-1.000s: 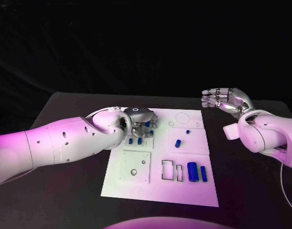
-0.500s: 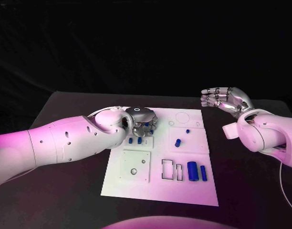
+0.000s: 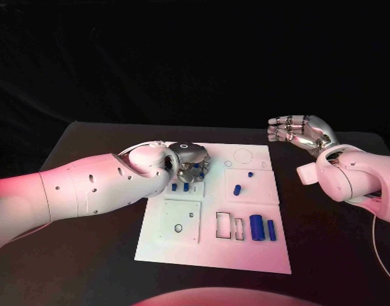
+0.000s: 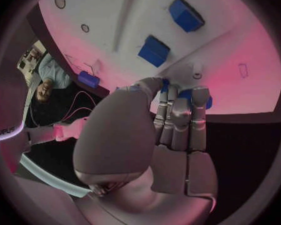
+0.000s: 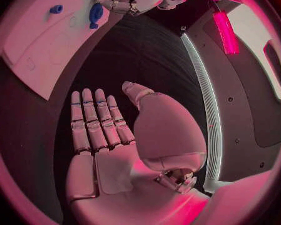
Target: Assemble the parts on the task board
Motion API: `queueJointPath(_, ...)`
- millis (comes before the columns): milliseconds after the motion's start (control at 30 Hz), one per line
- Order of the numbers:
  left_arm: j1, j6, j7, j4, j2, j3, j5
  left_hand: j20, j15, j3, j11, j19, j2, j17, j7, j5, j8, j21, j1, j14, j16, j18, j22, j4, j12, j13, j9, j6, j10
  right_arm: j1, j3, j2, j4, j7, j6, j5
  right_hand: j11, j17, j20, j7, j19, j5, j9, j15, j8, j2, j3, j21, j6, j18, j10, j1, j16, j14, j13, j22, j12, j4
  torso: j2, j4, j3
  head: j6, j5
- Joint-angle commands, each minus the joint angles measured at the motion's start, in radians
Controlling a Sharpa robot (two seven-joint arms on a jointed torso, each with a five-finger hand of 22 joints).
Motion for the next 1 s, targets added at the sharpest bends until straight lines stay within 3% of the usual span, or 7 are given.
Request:
queueJointPath(33,0.000,0.029,-0.006,-0.001,0.005,0.001,0.000,0.000,-0.001,0.007,0.001,0.012,0.000,0.002,0.003,-0.003,-0.005,0.008,0.003,0.007,0.005,-0.020,0.004,-0.001,-0.008,-0.003,-0.002,0.006,0.008,0.000,0.000,0.000,0.002,0.010,0.012,-0.010,-0.001,-0.001,-0.002,0.086,-0.005,0.004,-0.001,-0.006,0.006,-0.003,0.000,0.002,0.003,-0.005,0.003,0.009,0.005,-0.001,-0.002,-0.001,0.005,-0.006,0.001,0.0003,0.0002,-0.002,-0.001)
queueJointPath(333,0.000,0.040,-0.005,-0.010,0.010,0.001,0.006,-0.001,-0.001,0.026,0.001,0.034,0.014,0.024,0.005,-0.004,-0.010,0.037,0.018,0.025,0.025,-0.027,0.039,-0.018,-0.021,-0.016,-0.009,0.024,0.029,0.000,0.000,0.000,0.002,0.011,0.013,-0.010,-0.001,-0.001,-0.002,0.086,-0.005,0.004,-0.001,-0.006,0.006,-0.003,0.000,0.002,0.003,-0.005,0.003,0.009,0.005,-0.001,-0.002,-0.001,0.005,-0.006,0.000,0.0002,0.0001,-0.005,-0.002)
queueJointPath(567,-0.001,0.008,0.017,-0.010,0.011,0.001,0.020,-0.011,-0.016,0.048,-0.016,0.072,0.033,0.073,-0.008,-0.007,-0.003,0.086,0.027,0.065,0.059,-0.036,0.096,-0.052,-0.032,-0.026,-0.006,0.087,0.094,0.000,0.000,0.001,0.002,0.012,0.013,-0.010,-0.001,-0.002,-0.002,0.086,-0.005,0.004,-0.002,-0.006,0.006,-0.002,-0.001,0.002,0.003,-0.004,0.003,0.007,0.006,-0.002,-0.002,-0.002,0.005,-0.004,-0.001,0.0005,0.0000,-0.006,-0.003)
queueJointPath(1000,-0.001,-0.058,0.045,0.013,-0.007,0.006,0.062,-0.017,-0.020,0.059,-0.019,0.091,0.031,0.093,-0.011,-0.007,-0.013,0.108,0.018,0.081,0.072,-0.041,0.123,-0.068,-0.053,-0.034,-0.007,0.102,0.114,-0.002,0.000,0.004,-0.002,0.009,0.017,-0.010,-0.001,-0.002,-0.002,0.086,-0.005,0.004,-0.002,-0.006,0.006,-0.002,-0.001,0.002,0.003,-0.004,0.003,0.007,0.006,-0.002,-0.002,-0.002,0.005,-0.004,-0.002,0.0024,-0.0010,0.005,-0.002)
